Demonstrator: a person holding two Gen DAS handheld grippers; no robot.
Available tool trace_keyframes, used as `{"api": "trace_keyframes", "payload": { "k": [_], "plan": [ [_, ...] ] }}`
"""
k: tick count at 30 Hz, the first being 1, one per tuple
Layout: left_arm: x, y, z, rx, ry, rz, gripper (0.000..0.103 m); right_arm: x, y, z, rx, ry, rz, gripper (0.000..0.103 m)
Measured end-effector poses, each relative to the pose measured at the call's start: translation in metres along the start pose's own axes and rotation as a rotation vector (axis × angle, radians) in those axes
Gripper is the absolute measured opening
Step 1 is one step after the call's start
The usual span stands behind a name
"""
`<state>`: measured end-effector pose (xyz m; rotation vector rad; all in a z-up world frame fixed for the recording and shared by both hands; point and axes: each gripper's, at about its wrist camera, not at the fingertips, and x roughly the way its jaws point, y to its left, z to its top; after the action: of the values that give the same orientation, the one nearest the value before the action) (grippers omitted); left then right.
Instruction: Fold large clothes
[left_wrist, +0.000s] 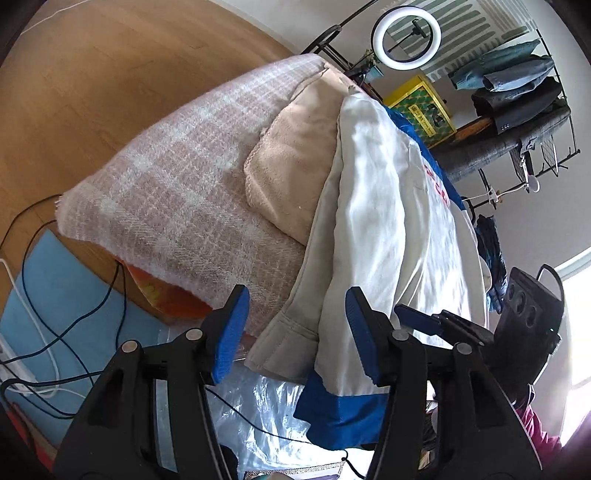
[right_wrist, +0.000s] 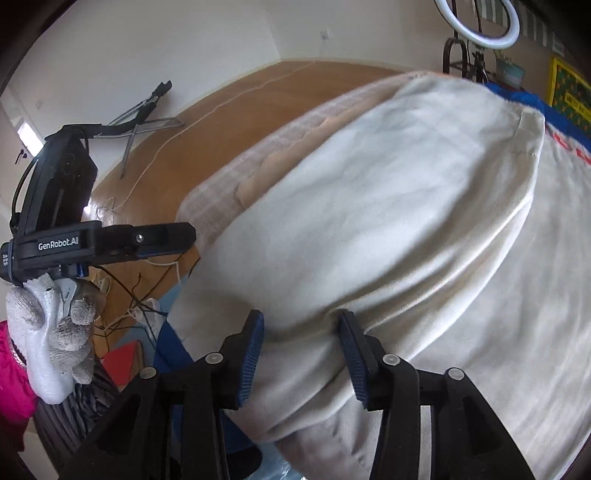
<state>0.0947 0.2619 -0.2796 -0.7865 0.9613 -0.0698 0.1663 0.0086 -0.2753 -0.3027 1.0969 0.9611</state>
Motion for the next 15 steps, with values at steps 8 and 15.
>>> {"api": "trace_keyframes", "payload": {
  "k": [8, 15],
  "plan": [
    [0.01, -0.004, -0.004, 0.009, 0.05, -0.052, 0.055, -0.038, -0.013, 0.005, 0.077, -0.043, 0.047, 0.053],
    [0.009, -0.006, -0.004, 0.028, 0.035, -0.034, 0.045, -0.036, -0.038, 0.001, 0.152, -0.026, 0.027, 0.053]
  ]
}}
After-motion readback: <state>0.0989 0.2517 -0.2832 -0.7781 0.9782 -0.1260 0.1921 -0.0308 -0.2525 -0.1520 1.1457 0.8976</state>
